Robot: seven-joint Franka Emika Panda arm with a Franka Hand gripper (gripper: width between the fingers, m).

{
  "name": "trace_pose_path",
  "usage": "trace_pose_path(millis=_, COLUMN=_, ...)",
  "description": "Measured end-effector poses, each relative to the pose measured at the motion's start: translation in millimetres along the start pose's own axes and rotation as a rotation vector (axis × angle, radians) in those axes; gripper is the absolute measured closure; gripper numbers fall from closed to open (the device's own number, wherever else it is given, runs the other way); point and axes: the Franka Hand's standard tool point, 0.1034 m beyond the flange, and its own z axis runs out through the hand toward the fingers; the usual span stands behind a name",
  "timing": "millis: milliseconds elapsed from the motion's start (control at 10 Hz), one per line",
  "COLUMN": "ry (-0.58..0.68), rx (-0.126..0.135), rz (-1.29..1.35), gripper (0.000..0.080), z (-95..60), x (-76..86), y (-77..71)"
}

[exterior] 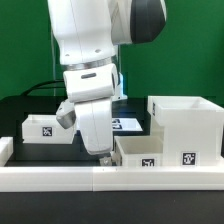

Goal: Assemble drawer

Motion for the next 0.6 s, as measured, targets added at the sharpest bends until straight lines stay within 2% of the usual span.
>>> trace_pose_path(millis=300, ry=0.01, rx=-0.011, rz=-0.017, gripper=0.015, z=2.6, x=14.8, y=1.5)
trace_pose_path(millis=600, ry=-0.02, rx=-0.022, rz=-0.009, gripper=0.015, z=3.5, x=17.8, y=3.4)
